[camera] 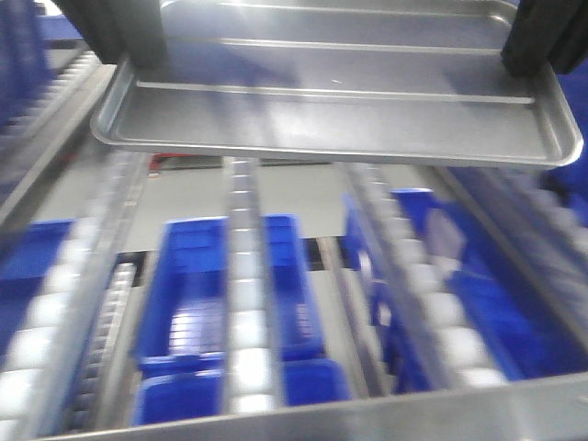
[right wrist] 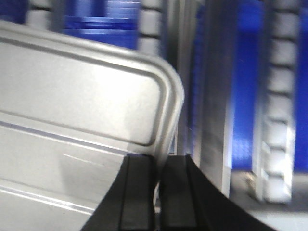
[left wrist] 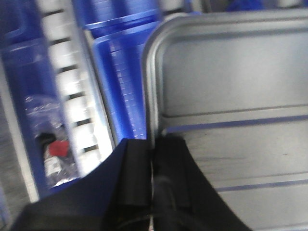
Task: Grab silver tray and stack on right shelf
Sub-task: 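Hold the tray raised while the base drives to another shelf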
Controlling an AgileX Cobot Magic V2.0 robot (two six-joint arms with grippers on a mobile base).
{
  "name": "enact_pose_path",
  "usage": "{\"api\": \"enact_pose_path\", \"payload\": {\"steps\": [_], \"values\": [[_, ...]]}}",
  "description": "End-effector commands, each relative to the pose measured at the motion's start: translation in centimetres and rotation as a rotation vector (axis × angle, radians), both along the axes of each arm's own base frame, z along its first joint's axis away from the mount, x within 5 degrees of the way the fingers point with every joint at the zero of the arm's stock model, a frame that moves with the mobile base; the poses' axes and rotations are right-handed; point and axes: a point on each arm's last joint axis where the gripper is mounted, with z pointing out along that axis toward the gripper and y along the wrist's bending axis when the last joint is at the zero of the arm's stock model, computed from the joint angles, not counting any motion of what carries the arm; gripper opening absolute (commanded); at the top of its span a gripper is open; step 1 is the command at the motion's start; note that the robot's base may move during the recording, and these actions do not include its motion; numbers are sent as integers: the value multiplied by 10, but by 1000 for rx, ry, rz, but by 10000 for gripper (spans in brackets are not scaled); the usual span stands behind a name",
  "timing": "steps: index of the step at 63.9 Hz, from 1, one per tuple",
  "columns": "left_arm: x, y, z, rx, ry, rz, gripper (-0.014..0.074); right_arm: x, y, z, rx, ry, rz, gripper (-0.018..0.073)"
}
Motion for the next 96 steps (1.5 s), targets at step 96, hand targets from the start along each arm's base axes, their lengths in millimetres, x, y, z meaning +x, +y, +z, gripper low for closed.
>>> {"api": "enact_pose_path", "payload": {"steps": [96], "values": [[-7, 0, 23, -72, -77, -51, -94, 0, 1, 26, 61, -143, 37, 57]]}}
